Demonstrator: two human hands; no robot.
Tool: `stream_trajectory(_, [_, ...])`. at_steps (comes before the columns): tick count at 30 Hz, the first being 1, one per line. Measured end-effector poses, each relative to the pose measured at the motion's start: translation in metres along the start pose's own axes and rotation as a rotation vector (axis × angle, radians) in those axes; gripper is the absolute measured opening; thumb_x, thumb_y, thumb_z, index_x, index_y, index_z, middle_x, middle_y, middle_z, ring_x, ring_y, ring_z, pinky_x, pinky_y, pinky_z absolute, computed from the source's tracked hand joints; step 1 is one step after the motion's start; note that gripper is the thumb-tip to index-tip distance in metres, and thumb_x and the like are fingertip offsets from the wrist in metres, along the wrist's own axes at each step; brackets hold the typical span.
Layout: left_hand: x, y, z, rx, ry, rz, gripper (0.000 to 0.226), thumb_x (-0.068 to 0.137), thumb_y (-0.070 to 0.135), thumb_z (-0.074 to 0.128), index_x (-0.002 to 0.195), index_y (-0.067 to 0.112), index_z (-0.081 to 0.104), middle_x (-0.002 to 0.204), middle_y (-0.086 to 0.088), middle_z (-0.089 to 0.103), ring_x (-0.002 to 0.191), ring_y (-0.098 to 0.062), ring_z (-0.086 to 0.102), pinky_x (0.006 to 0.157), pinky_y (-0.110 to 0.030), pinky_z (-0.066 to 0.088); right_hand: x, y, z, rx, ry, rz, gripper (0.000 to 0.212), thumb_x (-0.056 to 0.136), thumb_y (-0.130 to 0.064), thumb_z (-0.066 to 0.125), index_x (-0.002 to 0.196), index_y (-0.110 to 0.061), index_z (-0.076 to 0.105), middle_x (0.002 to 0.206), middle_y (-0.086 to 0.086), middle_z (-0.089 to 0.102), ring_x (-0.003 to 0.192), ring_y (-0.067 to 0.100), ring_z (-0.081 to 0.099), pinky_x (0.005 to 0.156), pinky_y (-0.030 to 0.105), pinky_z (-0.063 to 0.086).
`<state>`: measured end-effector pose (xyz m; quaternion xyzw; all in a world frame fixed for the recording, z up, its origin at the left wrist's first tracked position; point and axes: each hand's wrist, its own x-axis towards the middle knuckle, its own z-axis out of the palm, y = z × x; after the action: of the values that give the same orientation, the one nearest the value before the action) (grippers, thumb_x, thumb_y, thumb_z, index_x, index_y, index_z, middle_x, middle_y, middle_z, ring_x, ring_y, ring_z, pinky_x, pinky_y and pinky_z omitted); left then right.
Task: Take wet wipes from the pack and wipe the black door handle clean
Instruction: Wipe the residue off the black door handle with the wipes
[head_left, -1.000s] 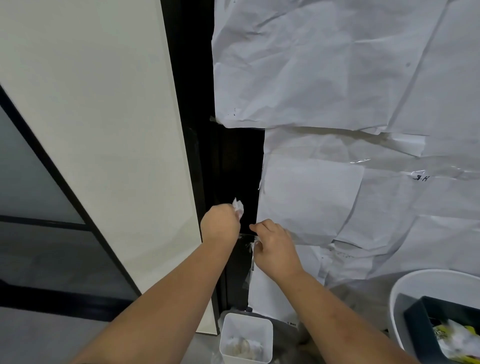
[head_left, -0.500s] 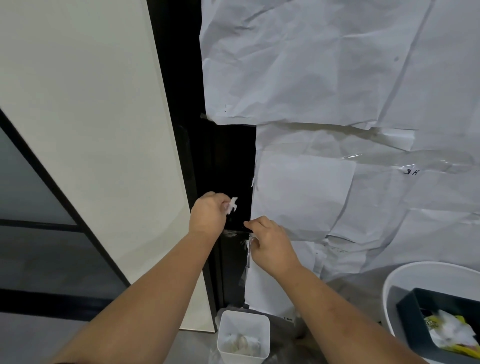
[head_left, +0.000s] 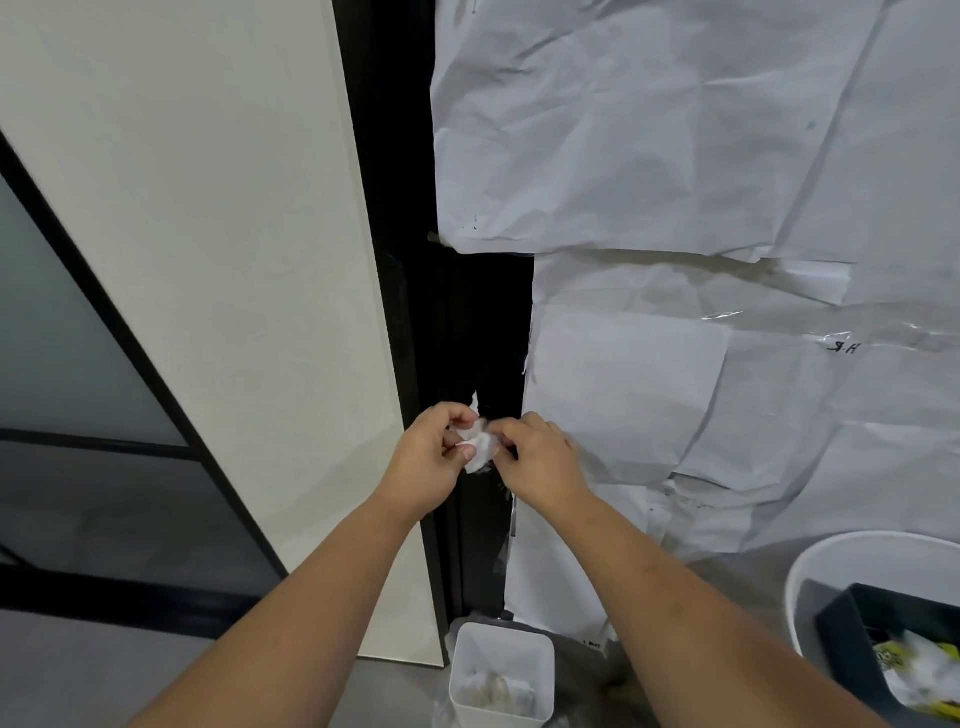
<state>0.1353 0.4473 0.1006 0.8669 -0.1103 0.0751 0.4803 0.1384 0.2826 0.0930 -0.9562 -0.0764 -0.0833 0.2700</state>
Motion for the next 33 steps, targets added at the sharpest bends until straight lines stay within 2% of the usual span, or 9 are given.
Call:
stream_trajectory(5, [0.002,-0.009,0.000,0.179,-0.002,0.059,0.036,0.088,0.012,0.071,0.123,0.019,0.066,0.111,0.008,0.054,0.084,-0.004,0.056,0.077,-0.002,0.042,0.001,0.001,-0.004,-0.099,0.073,-0.026,0.016,0.088,-0.031,0.055,0.101,-0.030,0.065,0.097,-0.007,0.057,0.097,0.020,0.052,0.089,0.037,0.036])
stream_trajectory(9, [0.005,-0.010,0.009,0.263,0.006,0.126,0.022,0.088,0.015,0.072,0.109,0.011,0.074,0.110,0.004,0.056,0.097,-0.009,0.054,0.083,-0.006,0.037,-0.004,0.000,-0.014,-0.133,0.073,0.027,0.021,0.083,-0.031,0.054,0.098,-0.029,0.068,0.097,-0.007,0.057,0.098,0.018,0.050,0.091,0.036,0.035])
stream_trajectory(11, [0.007,-0.008,0.013,0.237,0.023,0.127,0.018,0.086,0.013,0.073,0.103,0.009,0.076,0.104,0.003,0.057,0.095,-0.012,0.057,0.084,-0.013,0.044,-0.008,0.001,-0.015,-0.147,0.116,0.023,0.024,0.082,-0.033,0.054,0.102,-0.030,0.066,0.098,-0.005,0.056,0.097,0.019,0.050,0.089,0.037,0.036])
stream_trajectory(15, [0.012,-0.006,0.016,0.164,0.021,0.096,0.014,0.084,0.011,0.076,0.097,0.009,0.078,0.095,0.002,0.056,0.082,-0.004,0.054,0.073,-0.001,0.039,-0.007,-0.005,-0.016,-0.322,0.113,-0.043,0.017,0.083,-0.030,0.051,0.094,-0.021,0.062,0.092,-0.001,0.057,0.090,0.023,0.051,0.080,0.038,0.036])
stream_trajectory(18, [0.013,-0.005,0.016,0.093,0.012,0.081,0.009,0.084,0.010,0.075,0.093,0.010,0.079,0.090,0.001,0.060,0.081,-0.008,0.059,0.072,-0.003,0.042,-0.002,-0.015,-0.017,-0.369,0.116,-0.023,0.023,0.083,-0.033,0.045,0.089,-0.017,0.060,0.087,0.000,0.058,0.086,0.025,0.051,0.077,0.039,0.034])
stream_trajectory(21, [0.015,-0.005,0.016,0.006,0.012,0.023,0.009,0.085,0.009,0.074,0.092,0.012,0.078,0.086,0.005,0.066,0.079,-0.005,0.064,0.072,-0.006,0.047,0.005,-0.023,-0.015,-0.399,0.094,-0.028,0.023,0.085,-0.033,0.046,0.094,-0.019,0.061,0.090,0.000,0.059,0.088,0.024,0.050,0.079,0.040,0.033])
stream_trajectory(24, [0.018,-0.002,0.020,-0.072,0.025,-0.057,0.006,0.083,0.010,0.077,0.087,0.013,0.077,0.082,0.002,0.073,0.077,-0.008,0.069,0.074,-0.017,0.056,0.006,-0.022,-0.010,-0.375,0.112,-0.032,0.017,0.084,-0.029,0.053,0.096,-0.022,0.063,0.090,-0.001,0.059,0.088,0.023,0.051,0.079,0.039,0.032])
stream_trajectory(28, [0.018,0.002,0.026,-0.052,0.063,-0.071,0.004,0.083,0.014,0.077,0.083,0.018,0.075,0.076,0.009,0.070,0.071,-0.002,0.066,0.067,-0.010,0.051,0.003,-0.014,-0.004,-0.277,0.159,-0.020,0.016,0.087,-0.021,0.054,0.097,-0.022,0.067,0.090,-0.002,0.059,0.088,0.023,0.051,0.080,0.038,0.032])
stream_trajectory(33, [0.018,0.001,0.026,-0.044,0.067,-0.093,0.003,0.087,0.016,0.073,0.088,0.017,0.075,0.079,0.007,0.071,0.074,-0.003,0.067,0.064,-0.006,0.049,0.003,-0.002,-0.006,-0.193,0.094,0.007,0.009,0.089,-0.028,0.057,0.088,-0.027,0.066,0.093,-0.007,0.055,0.093,0.018,0.049,0.084,0.035,0.031])
